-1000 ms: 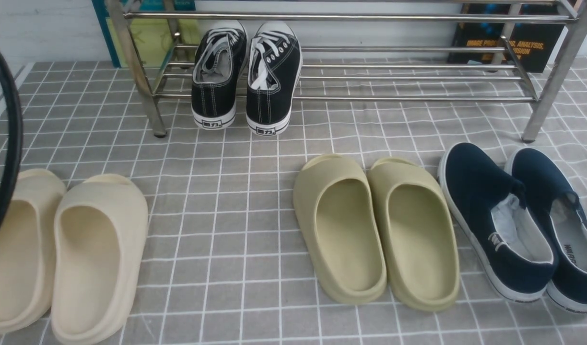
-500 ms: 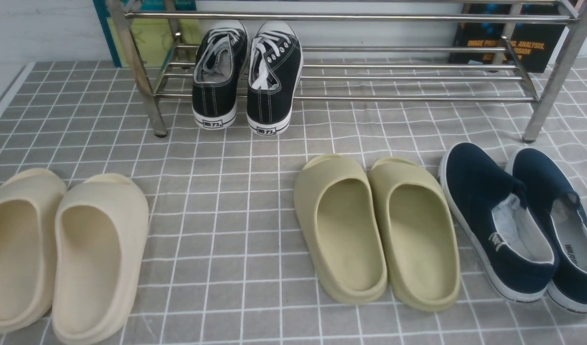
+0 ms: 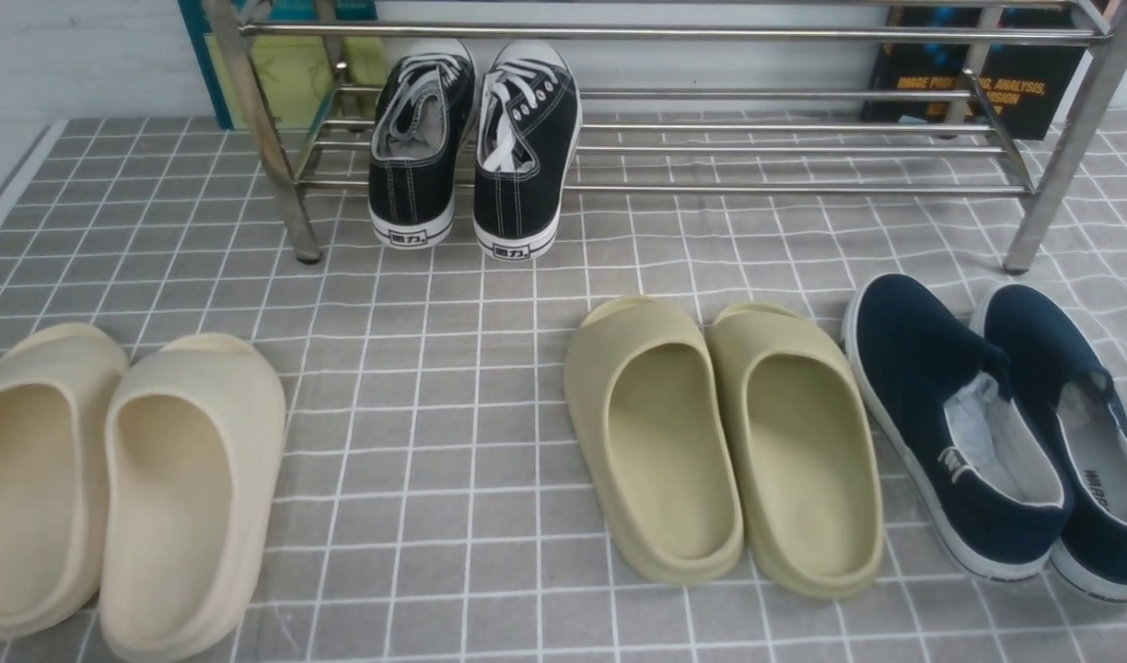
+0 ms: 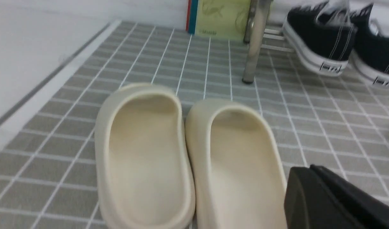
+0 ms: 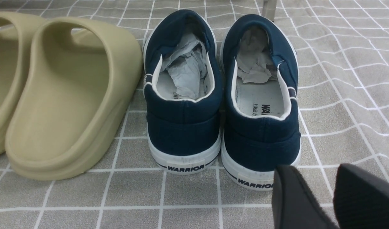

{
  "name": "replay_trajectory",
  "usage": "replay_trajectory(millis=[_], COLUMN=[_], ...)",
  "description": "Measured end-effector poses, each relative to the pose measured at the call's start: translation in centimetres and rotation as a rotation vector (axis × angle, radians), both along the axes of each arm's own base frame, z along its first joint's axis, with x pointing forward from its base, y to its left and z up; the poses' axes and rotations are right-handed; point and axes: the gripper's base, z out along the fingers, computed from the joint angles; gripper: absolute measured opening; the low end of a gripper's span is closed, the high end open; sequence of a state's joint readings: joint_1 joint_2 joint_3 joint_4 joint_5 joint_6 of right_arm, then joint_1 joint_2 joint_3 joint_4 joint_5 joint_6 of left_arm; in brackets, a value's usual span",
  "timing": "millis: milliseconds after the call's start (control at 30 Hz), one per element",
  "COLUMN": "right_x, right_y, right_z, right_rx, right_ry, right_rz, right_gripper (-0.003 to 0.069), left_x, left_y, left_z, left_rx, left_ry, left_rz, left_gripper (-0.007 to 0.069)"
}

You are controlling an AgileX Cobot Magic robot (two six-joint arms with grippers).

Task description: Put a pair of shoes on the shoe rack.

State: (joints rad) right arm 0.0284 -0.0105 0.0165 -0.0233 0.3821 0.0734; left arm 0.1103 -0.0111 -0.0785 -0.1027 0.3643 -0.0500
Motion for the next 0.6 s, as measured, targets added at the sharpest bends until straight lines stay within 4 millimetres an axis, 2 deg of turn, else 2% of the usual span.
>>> replay_trajectory(millis=[200, 600], right_x=[0.0, 0.0], right_y=[0.0, 0.0], right_z=[0.0, 0.0], right_rx=[0.0, 0.0], right_ry=[0.0, 0.0], right_rz=[0.0, 0.0], right_gripper=[0.0239, 0.0239], left_x=[0.3, 0.3], left_y=[0.0, -0.2], left_z=[-2.7, -3.7], left_rx=[-0.08, -0.077], left_ry=[0.069, 0.119], left_rz=[0.003, -0.027], left_gripper=[-0.0013, -0.0013])
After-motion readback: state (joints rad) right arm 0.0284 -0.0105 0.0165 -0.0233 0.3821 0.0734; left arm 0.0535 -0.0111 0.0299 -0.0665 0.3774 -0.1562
